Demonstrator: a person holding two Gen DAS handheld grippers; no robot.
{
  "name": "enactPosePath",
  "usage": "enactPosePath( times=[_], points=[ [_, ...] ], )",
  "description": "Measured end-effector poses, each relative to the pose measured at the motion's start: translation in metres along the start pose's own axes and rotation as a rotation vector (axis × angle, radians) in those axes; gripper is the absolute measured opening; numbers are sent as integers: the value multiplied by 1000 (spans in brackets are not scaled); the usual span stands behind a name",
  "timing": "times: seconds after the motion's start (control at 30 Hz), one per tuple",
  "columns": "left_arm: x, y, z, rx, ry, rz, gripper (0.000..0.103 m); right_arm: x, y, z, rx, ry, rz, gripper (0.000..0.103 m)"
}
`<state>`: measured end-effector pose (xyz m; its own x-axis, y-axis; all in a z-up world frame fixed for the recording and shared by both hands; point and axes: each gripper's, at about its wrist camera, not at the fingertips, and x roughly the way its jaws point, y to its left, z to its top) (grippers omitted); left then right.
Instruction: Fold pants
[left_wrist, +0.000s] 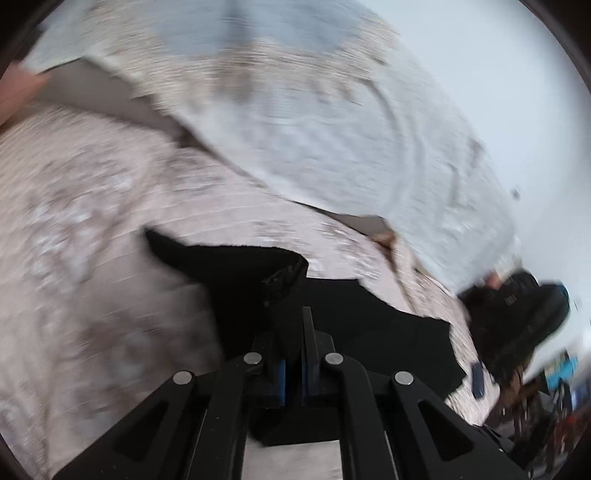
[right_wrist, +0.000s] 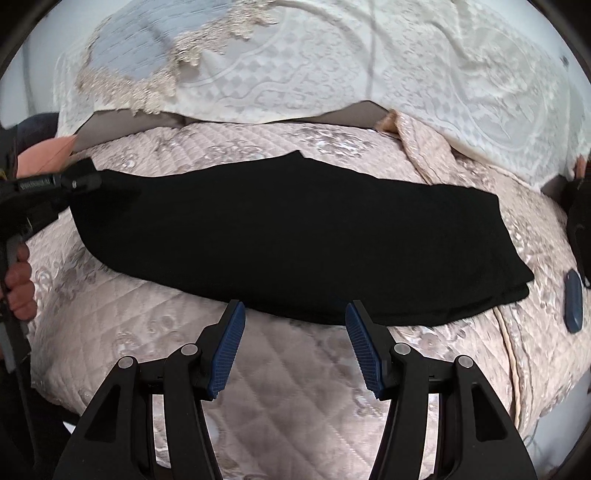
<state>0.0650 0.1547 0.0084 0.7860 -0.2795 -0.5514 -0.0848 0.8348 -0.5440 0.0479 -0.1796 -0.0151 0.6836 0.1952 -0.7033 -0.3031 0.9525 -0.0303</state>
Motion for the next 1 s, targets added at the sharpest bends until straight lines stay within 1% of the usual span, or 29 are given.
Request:
enactPosePath(
  times=[0.13, 0.23, 0.3, 0.33, 0.37, 0.43, 0.47, 0.5, 0.53, 0.57, 0.6, 0.63, 0.67, 0.73, 0.83, 0.9, 0.93, 0.97, 1.0],
  points=[
    [30, -52, 2, 108, 58, -88, 6, -2, -18, -3, 49, -3, -11, 57],
    [60, -90, -7, 182, 130, -158, 6, -4, -31, -6, 80, -2, -27, 57],
    [84, -112, -22, 240, 211, -212, 6, -6, -40, -9, 102, -1, -37, 57],
    [93, -119, -28, 262, 242, -215, 6, -7, -45, -11, 113, 0, -43, 57],
    [108, -127, -39, 300, 301, -227, 7, -7, -49, -13, 124, 2, -49, 57],
    [130, -134, -57, 339, 400, -228, 8, -7, -58, -16, 142, 7, -56, 57],
    [141, -137, -65, 350, 453, -214, 11, -7, -61, -18, 150, 11, -60, 57],
    [143, -140, -70, 352, 480, -211, 15, -7, -64, -19, 156, 13, -62, 57],
    [139, -140, -72, 353, 475, -227, 28, -7, -67, -21, 161, 14, -64, 57],
    [129, -142, -73, 356, 449, -258, 42, -7, -69, -22, 165, 14, -65, 57],
    [117, -144, -72, 366, 419, -287, 47, -7, -71, -23, 168, 12, -66, 57],
    [104, -146, -71, 373, 387, -314, 49, -7, -73, -24, 173, 11, -67, 57],
    [92, -146, -67, 373, 359, -334, 49, -7, -75, -24, 178, 9, -67, 57],
    [72, -142, -60, 361, 306, -337, 50, -5, -78, -24, 190, 5, -63, 57],
    [53, -120, -50, 311, 254, -262, 50, -4, -79, -21, 195, -6, -57, 57],
    [48, -97, -43, 273, 220, -174, 50, -4, -77, -19, 190, -13, -50, 57],
    [50, -88, -41, 255, 223, -133, 50, -3, -76, -18, 187, -17, -46, 57],
    [55, -77, -38, 227, 242, -105, 50, -3, -75, -18, 184, -18, -43, 57],
    [62, -66, -36, 185, 263, -99, 50, -2, -73, -17, 182, -19, -40, 57]
  ],
)
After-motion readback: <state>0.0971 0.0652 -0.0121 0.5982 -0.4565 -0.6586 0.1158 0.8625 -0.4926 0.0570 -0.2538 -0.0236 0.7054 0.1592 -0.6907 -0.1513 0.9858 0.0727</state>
